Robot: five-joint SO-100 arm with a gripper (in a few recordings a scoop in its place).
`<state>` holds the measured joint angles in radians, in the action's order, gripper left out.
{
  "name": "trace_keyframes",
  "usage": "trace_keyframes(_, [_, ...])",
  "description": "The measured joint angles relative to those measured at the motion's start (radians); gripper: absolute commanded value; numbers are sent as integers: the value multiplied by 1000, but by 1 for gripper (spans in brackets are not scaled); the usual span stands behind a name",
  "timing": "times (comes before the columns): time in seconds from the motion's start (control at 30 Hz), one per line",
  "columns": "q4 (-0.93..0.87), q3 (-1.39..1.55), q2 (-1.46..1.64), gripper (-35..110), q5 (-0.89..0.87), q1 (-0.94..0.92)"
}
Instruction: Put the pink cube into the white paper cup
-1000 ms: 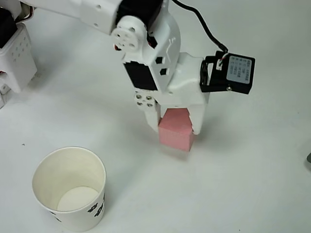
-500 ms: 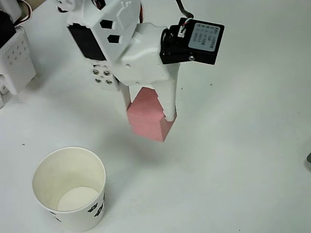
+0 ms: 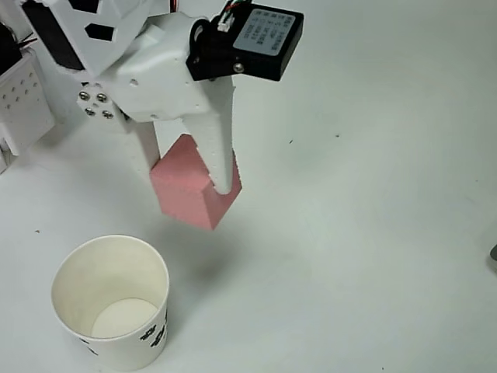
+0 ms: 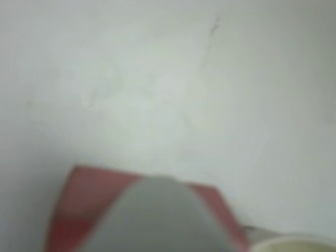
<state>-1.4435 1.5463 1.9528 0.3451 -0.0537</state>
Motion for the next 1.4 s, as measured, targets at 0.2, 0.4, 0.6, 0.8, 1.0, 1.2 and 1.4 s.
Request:
trace_keyframes(0.2, [-38,0,64,18,20,-61])
trace_keyframes(0.4, [-71,0,71,18,49,-106])
trace_keyframes(0.6, [-71,17,80,18,67,-164])
trace_keyframes(0.8, [-71,101,110,18,92,-218])
trace_keyframes(1.0, [-41,181,110,18,104,-241])
trace_keyframes(1.2, [-8,184,110,18,121,-255])
trace_keyframes(1.4, [9,184,110,18,135,-270])
